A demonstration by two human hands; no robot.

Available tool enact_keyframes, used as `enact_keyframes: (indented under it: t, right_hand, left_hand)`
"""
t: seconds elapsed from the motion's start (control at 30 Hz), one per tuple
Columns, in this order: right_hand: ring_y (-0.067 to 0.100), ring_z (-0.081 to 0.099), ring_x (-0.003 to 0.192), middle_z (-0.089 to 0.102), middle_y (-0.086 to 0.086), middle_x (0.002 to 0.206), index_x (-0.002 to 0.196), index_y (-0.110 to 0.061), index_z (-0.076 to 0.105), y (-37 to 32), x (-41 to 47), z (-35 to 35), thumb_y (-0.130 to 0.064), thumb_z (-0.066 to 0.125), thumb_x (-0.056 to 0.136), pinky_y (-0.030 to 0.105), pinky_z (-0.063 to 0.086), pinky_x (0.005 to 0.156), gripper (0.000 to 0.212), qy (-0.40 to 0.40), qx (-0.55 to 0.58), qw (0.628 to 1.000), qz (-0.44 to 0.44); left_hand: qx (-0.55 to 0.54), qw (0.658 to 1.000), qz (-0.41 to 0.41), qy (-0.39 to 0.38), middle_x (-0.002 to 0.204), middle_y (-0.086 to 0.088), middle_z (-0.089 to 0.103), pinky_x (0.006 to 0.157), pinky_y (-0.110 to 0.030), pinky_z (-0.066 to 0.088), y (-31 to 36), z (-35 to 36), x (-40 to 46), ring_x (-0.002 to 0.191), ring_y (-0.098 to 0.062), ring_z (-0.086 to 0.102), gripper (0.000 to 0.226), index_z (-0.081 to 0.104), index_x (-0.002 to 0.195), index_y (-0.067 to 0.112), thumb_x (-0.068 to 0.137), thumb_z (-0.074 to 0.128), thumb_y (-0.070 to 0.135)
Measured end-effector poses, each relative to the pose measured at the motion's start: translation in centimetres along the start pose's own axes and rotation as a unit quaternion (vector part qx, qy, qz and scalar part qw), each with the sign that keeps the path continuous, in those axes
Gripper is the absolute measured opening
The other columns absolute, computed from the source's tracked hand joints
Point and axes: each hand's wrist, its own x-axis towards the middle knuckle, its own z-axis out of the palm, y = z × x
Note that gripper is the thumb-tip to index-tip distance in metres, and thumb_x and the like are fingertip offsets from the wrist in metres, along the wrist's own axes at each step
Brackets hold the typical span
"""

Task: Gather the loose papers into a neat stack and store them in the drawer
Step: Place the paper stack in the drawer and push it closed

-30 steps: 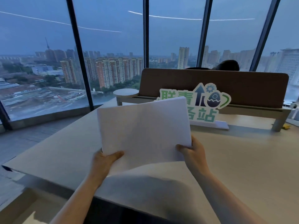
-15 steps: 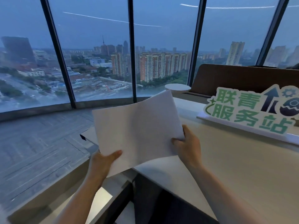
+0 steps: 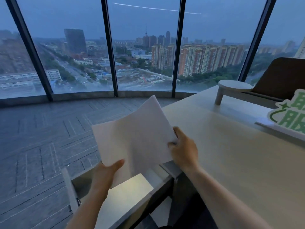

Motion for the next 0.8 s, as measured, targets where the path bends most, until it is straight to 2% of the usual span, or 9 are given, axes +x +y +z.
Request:
enact_keyframes:
  t: [0.1, 0.2, 0.3, 0.37, 0.43, 0.53, 0.63, 0.73, 0.8]
  right_hand:
    - [0.028, 0.062, 0.072, 0.069, 0.001, 0.082, 0.117, -0.033, 0.055, -1.0, -0.1, 2.4, -0.011, 0.05, 0.079, 0.034, 0.049, 0.061, 0.044, -0.022, -0.017, 1.0, -0.013]
    - [0.03, 0.059, 0.072, 0.068, 0.004, 0.081, 0.119, -0.031, 0.056, -1.7, -0.1, 4.4, -0.009, 0.049, 0.079, 0.031, 0.04, 0.057, 0.046, -0.043, -0.025, 0.999, -0.017]
    - [0.027, 0.051, 0.066, 0.069, 0.003, 0.081, 0.122, -0.029, 0.055, -2.2, -0.3, 6.3, -0.008, 0.048, 0.079, 0.031, 0.035, 0.056, 0.048, -0.068, -0.041, 0.996, -0.026]
    - [0.025, 0.049, 0.065, 0.07, 0.004, 0.084, 0.124, -0.03, 0.055, -2.4, -0.4, 7.4, -0.008, 0.047, 0.081, 0.03, 0.033, 0.056, 0.049, -0.084, -0.046, 0.995, -0.029]
    - [0.025, 0.051, 0.067, 0.07, 0.005, 0.088, 0.125, -0.03, 0.054, -2.5, -0.5, 8.4, -0.008, 0.047, 0.082, 0.029, 0.035, 0.057, 0.049, -0.098, -0.055, 0.993, -0.036]
    - [0.025, 0.055, 0.068, 0.069, 0.002, 0.084, 0.123, -0.029, 0.054, -2.4, -0.6, 10.0, -0.006, 0.046, 0.081, 0.03, 0.039, 0.056, 0.049, -0.121, -0.068, 0.989, -0.043]
    - [0.024, 0.058, 0.067, 0.064, -0.002, 0.076, 0.121, -0.03, 0.054, -1.9, -0.9, 11.3, -0.005, 0.045, 0.082, 0.031, 0.043, 0.054, 0.048, -0.148, -0.082, 0.985, -0.032]
    - [0.024, 0.059, 0.065, 0.065, -0.002, 0.076, 0.118, -0.029, 0.053, -1.1, -1.3, 12.3, -0.004, 0.043, 0.08, 0.035, 0.051, 0.057, 0.046, -0.175, -0.099, 0.979, -0.015]
    - [0.024, 0.061, 0.067, 0.068, -0.001, 0.08, 0.115, -0.03, 0.053, -0.5, -1.5, 12.8, -0.004, 0.042, 0.078, 0.036, 0.054, 0.06, 0.047, -0.192, -0.104, 0.976, -0.001]
  left_hand:
    - [0.003, 1.0, -0.011, 0.024, 0.113, -0.011, 0.061, 0.082, -0.037, 0.045, -1.0, -1.6, 0.4, 0.088, -0.025, 0.057, 0.049, 0.054, 0.127, 0.01, 0.084, 0.073, 0.022]
    - [0.004, 0.999, -0.029, 0.046, 0.121, -0.016, 0.063, 0.084, -0.035, 0.043, -1.8, -3.1, 0.6, 0.093, -0.027, 0.056, 0.05, 0.055, 0.128, 0.005, 0.083, 0.073, 0.017]
    - [0.018, 0.997, -0.044, 0.067, 0.119, -0.02, 0.065, 0.083, -0.033, 0.042, -2.5, -4.3, 1.0, 0.092, -0.026, 0.056, 0.047, 0.059, 0.123, -0.003, 0.081, 0.075, 0.012]
    - [0.031, 0.994, -0.057, 0.082, 0.109, -0.018, 0.066, 0.082, -0.032, 0.042, -3.1, -4.9, 1.4, 0.089, -0.026, 0.056, 0.045, 0.061, 0.119, -0.005, 0.08, 0.076, 0.011]
    - [0.038, 0.992, -0.068, 0.096, 0.099, -0.013, 0.064, 0.08, -0.032, 0.044, -3.9, -5.5, 1.8, 0.086, -0.025, 0.058, 0.039, 0.064, 0.113, -0.003, 0.078, 0.077, 0.01]
    - [0.044, 0.991, -0.077, 0.097, 0.101, -0.016, 0.07, 0.082, -0.034, 0.05, -5.5, -6.0, 2.5, 0.085, -0.026, 0.064, 0.031, 0.067, 0.103, 0.005, 0.075, 0.08, 0.011]
    - [0.071, 0.989, -0.09, 0.097, 0.103, -0.015, 0.072, 0.085, -0.037, 0.052, -7.1, -5.9, 2.9, 0.089, -0.027, 0.066, 0.04, 0.069, 0.106, 0.003, 0.071, 0.081, 0.019]
    - [0.083, 0.986, -0.104, 0.096, 0.108, -0.015, 0.07, 0.082, -0.033, 0.049, -8.2, -5.3, 2.9, 0.091, -0.026, 0.063, 0.036, 0.066, 0.113, 0.001, 0.08, 0.074, 0.013]
    - [0.093, 0.985, -0.114, 0.089, 0.104, -0.014, 0.068, 0.08, -0.031, 0.047, -8.9, -4.6, 2.8, 0.092, -0.026, 0.062, 0.033, 0.065, 0.114, 0.001, 0.082, 0.07, 0.01]
